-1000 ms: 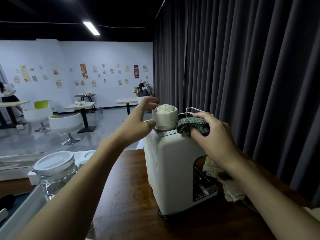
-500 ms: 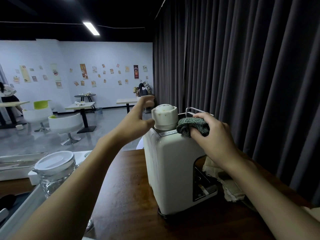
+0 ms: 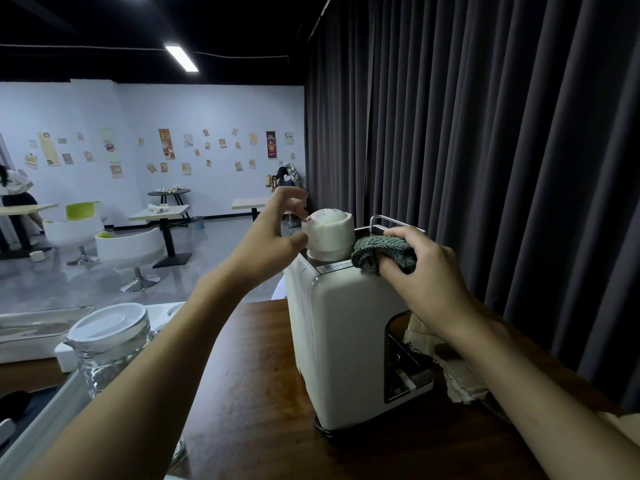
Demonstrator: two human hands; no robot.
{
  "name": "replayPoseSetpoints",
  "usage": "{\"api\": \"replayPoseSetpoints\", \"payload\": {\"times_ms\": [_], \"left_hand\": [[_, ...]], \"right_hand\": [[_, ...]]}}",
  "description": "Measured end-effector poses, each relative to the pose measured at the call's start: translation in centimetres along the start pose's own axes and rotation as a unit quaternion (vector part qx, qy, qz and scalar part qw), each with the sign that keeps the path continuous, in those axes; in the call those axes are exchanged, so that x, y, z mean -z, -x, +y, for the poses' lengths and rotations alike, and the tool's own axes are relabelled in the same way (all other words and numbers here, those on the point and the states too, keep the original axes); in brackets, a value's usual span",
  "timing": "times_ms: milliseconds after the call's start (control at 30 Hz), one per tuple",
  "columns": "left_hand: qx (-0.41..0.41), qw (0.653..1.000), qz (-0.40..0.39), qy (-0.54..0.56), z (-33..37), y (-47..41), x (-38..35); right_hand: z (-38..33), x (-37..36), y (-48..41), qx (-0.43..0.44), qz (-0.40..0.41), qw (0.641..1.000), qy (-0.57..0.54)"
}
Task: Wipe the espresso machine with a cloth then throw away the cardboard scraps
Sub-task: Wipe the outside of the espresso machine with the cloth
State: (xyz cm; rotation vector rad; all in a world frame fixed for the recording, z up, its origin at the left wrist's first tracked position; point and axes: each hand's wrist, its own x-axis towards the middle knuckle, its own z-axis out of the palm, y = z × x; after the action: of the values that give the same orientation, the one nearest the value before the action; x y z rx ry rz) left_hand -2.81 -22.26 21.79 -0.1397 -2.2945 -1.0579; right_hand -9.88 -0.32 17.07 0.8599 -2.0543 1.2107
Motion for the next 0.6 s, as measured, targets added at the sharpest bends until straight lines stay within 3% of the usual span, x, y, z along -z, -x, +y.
{"api": "replayPoseSetpoints", "payload": {"times_ms": [133, 300, 600], "left_hand": [[0.017, 0.998, -0.053, -0.014, 0.0, 0.1, -0.5], [0.004, 1.0, -0.009, -0.027, 0.2, -0.6, -0.3], [0.046, 0.988, -0.148, 0.006, 0.2, -2.9, 1.2]], "right_hand": [[-0.1, 0.1, 0.0, -0.001, -0.003, 1.0, -0.004], [-0.2, 0.1, 0.1, 0.001, -0.002, 1.0, -0.005], [-0.4, 0.2, 0.1, 0.002, -0.002, 1.0, -0.008]]}}
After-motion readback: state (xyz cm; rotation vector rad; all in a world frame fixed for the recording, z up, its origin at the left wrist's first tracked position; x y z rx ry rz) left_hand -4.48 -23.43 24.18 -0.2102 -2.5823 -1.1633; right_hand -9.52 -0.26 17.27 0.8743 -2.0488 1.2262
